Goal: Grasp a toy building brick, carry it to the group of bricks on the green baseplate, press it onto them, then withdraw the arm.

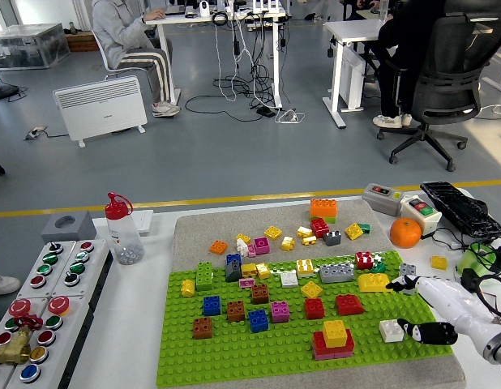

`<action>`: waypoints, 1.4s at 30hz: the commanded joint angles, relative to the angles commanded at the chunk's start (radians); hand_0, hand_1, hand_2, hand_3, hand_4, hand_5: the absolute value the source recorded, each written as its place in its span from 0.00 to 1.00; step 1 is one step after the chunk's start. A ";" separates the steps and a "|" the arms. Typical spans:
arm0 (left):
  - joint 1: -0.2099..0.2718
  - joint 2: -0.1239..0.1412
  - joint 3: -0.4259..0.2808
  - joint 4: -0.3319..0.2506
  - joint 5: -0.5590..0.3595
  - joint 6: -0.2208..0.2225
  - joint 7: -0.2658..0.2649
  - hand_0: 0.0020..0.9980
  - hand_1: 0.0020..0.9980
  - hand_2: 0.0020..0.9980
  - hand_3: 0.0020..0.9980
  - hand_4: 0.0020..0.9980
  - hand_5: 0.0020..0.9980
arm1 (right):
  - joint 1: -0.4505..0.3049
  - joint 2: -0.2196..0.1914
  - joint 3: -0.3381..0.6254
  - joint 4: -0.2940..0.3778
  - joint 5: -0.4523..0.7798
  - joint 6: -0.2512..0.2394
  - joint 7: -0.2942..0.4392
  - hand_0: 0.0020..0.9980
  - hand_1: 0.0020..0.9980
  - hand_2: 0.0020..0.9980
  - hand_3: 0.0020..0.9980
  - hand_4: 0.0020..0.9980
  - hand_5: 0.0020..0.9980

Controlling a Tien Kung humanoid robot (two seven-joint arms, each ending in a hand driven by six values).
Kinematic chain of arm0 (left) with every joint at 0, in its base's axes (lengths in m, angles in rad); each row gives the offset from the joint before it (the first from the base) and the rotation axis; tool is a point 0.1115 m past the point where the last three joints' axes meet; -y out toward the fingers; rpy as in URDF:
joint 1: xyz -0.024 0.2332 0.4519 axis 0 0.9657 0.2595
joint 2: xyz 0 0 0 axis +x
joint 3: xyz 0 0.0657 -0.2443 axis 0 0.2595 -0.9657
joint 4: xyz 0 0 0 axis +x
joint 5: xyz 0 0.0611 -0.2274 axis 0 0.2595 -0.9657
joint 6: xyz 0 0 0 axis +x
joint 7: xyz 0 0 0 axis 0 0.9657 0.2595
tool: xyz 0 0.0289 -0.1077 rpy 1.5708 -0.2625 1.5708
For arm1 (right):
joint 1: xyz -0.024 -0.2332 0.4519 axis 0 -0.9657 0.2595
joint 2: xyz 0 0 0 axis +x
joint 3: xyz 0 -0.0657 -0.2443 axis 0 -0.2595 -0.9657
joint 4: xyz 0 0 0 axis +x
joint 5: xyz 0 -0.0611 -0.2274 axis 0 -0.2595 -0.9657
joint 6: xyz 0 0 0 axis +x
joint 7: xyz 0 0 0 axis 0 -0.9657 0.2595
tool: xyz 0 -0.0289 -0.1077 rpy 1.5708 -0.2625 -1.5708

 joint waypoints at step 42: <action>-0.013 0.001 0.003 0.000 -0.009 0.001 -0.004 0.67 0.61 0.57 0.45 0.24 1.00 | 0.082 0.012 -0.115 -0.053 -0.029 0.079 -0.101 0.71 0.74 0.73 0.76 0.75 0.11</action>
